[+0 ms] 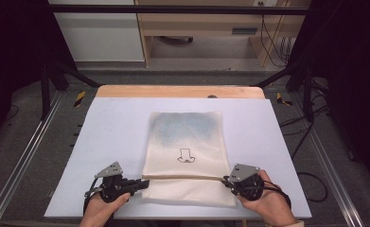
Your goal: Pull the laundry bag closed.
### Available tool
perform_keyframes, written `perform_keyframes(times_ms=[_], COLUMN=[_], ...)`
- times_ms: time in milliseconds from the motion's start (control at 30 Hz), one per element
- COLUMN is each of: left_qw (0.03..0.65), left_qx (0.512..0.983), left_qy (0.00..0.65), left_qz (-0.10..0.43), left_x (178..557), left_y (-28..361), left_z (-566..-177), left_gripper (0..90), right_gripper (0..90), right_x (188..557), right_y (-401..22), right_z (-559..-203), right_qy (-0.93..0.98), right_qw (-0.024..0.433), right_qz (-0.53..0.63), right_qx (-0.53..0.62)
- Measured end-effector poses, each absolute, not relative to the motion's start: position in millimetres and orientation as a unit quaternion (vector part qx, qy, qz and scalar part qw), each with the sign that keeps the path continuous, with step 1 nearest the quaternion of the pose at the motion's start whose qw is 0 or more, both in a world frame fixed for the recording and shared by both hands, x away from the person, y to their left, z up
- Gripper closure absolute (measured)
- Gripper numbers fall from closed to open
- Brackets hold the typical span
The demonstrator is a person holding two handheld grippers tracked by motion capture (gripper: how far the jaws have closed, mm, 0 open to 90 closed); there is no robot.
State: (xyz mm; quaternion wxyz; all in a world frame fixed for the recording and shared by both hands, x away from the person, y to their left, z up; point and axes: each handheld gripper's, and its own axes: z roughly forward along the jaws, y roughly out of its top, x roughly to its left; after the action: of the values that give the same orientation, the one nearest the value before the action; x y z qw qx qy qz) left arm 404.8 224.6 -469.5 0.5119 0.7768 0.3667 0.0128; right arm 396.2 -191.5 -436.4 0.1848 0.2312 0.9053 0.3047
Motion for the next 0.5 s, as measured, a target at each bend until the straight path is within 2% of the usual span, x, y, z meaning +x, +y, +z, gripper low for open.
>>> perform_keyframes(times_ms=[500], left_qw=[0.512], left_qx=[0.778], left_qy=[0.365], left_qz=[0.012], left_x=[405.2], left_y=[224.2], left_z=[-469.4], left_gripper=[84.1], right_gripper=[81.9], right_x=[396.2], right_y=[-197.9], right_z=[-437.9], right_qy=[0.903], right_qw=[0.183], right_qz=[0.308], right_qx=[0.236])
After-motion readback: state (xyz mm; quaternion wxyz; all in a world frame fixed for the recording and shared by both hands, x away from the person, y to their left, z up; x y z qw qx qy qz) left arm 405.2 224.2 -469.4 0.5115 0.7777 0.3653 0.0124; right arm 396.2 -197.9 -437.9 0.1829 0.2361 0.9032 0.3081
